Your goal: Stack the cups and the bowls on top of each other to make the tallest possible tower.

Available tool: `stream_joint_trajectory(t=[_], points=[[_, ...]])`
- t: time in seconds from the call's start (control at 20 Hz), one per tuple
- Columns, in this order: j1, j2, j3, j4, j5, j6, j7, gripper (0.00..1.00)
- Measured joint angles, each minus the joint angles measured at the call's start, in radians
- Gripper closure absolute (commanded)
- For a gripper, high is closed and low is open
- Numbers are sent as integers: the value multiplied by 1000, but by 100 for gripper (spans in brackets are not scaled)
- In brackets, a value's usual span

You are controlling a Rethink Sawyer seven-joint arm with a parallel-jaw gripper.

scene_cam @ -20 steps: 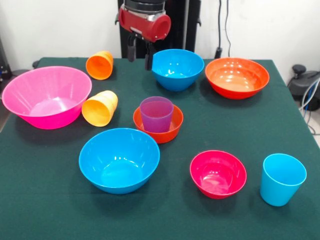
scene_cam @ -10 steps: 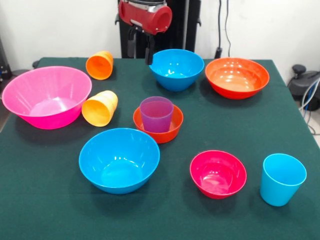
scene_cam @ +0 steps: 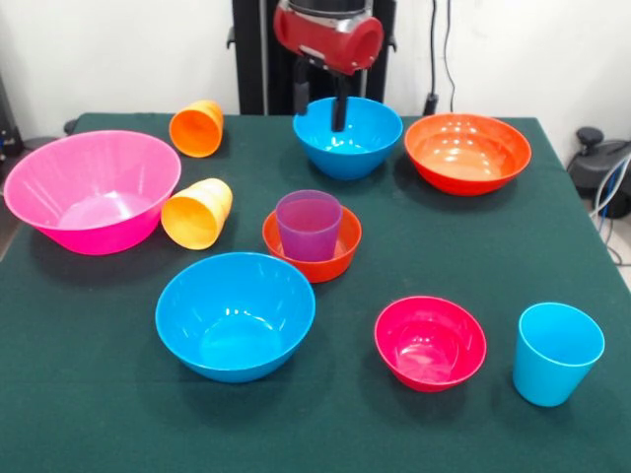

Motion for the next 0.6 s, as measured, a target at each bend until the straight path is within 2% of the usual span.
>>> stream_joint_trajectory(t=[0.6], points=[[114,112,3,-77,42,5,0,0]])
